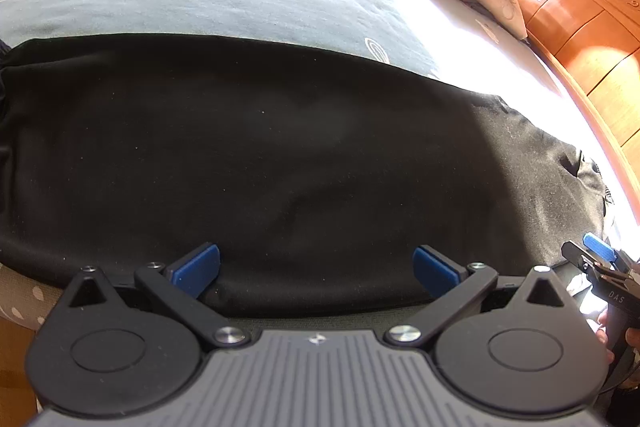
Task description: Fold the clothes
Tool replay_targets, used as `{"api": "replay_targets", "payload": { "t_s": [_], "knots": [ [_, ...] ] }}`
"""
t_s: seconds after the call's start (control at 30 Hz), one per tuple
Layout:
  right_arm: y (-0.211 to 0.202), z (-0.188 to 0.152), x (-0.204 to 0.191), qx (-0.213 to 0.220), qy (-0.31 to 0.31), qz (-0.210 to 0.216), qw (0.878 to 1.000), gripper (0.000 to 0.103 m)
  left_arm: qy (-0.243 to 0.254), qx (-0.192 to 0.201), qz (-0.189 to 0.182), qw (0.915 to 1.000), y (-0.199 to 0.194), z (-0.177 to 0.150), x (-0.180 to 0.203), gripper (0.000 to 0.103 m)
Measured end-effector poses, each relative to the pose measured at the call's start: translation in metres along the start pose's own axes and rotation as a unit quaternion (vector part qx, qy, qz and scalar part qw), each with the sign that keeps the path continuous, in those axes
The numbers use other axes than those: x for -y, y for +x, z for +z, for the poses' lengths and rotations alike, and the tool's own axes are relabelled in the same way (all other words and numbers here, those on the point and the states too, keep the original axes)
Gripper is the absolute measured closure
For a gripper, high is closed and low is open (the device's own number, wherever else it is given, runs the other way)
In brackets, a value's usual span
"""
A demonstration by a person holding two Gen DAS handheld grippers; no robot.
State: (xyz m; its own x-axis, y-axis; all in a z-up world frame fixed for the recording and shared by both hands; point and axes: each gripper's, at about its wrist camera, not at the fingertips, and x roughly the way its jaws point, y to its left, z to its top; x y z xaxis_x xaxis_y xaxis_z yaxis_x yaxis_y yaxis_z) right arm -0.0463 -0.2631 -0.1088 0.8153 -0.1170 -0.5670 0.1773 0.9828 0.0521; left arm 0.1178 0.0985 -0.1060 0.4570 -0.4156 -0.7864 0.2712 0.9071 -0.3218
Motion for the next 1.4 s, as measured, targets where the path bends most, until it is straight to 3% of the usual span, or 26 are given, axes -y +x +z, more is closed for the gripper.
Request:
{"api": "replay_targets", "payload": {
  "t_s": [0.2,0.3,0.53,0.73,0.83,1.03,1.2,1.37,1.4],
  "knots": [
    [0.006,-0.005,0.010,-0.020,0.012,-0.010,1.000,0.000,-0.012,0.002,-0.009,0.9999,0.002,-0.001,-0.002,0.001],
    [0.002,-0.001,0.012,-0.006,0.014,-0.015,1.000,0.000,-0.018,0.001,-0.012,0.9998,0.002,0.000,-0.004,0.001],
    [0.010,0.017,0.043,0.022,0.033,-0.079,0.996,0.000,-0.021,0.001,-0.014,0.9997,0.004,0.002,-0.006,0.001],
    [0.022,0.016,0.078,-0.020,0.110,-0.106,0.988,0.000,-0.035,0.005,-0.019,0.9992,0.002,0.002,-0.012,0.001],
    [0.018,0.015,0.072,-0.016,0.094,-0.130,0.987,0.000,-0.043,0.009,-0.023,0.9988,0.001,0.001,-0.015,0.001],
    [0.003,0.018,0.047,0.009,0.090,-0.060,0.994,0.000,-0.047,0.010,-0.027,0.9985,0.001,0.002,-0.018,0.001],
    [0.009,0.025,0.002,0.004,0.044,0.007,0.999,0.000,-0.061,0.015,-0.036,0.9973,0.002,0.002,-0.022,0.001],
    [0.032,0.011,-0.029,-0.042,0.009,0.026,0.999,0.000,-0.063,0.017,-0.037,0.9972,0.003,0.002,-0.022,0.001],
    [0.032,0.006,-0.032,-0.035,0.002,0.021,0.999,0.000,-0.060,0.017,-0.036,0.9974,0.003,0.001,-0.021,0.001]
  ]
}}
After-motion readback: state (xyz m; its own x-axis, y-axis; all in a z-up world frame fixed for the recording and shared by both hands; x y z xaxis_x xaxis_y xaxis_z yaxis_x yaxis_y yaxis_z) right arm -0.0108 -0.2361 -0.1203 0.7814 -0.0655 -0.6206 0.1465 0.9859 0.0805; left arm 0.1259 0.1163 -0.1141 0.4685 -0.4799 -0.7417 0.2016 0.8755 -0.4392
